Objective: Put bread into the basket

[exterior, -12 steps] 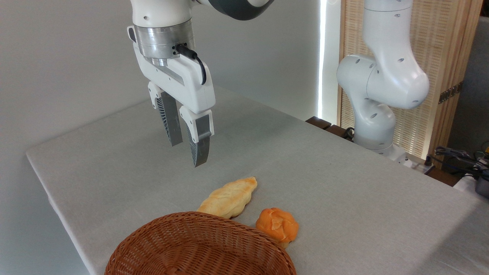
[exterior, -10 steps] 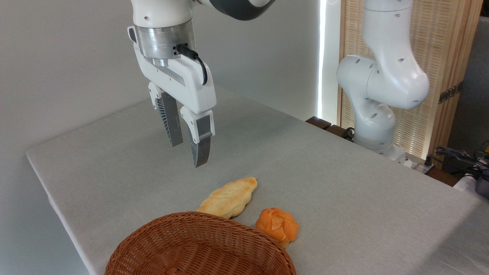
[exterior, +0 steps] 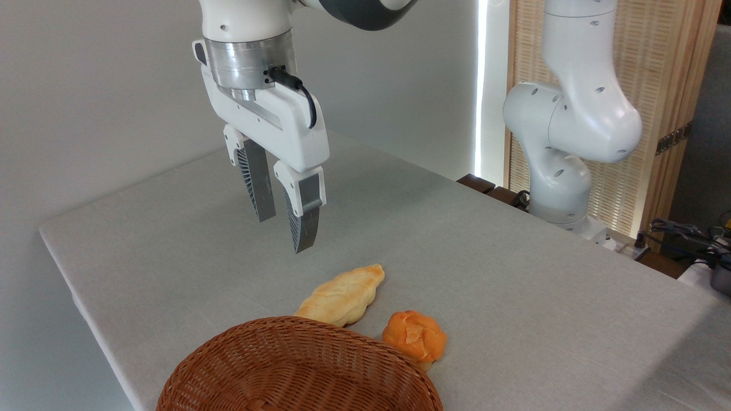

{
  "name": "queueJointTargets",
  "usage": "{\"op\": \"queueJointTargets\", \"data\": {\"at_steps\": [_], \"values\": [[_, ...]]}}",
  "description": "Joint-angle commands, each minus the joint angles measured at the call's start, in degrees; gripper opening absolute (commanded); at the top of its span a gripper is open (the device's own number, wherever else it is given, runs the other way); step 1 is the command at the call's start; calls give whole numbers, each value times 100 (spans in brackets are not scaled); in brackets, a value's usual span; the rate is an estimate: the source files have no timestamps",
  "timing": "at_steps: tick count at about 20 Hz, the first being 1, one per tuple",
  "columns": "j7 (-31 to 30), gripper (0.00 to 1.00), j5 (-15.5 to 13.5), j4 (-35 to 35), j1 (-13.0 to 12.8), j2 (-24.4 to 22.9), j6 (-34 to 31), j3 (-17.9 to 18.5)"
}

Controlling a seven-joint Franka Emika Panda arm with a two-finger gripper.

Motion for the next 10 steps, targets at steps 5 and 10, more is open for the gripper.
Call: {"op": "queueJointTargets", "data": {"at_steps": [5, 10], "values": [[104, 100, -23, 200, -6, -12, -159, 27], [-37, 100, -49, 200, -6, -3, -150, 44]]}}
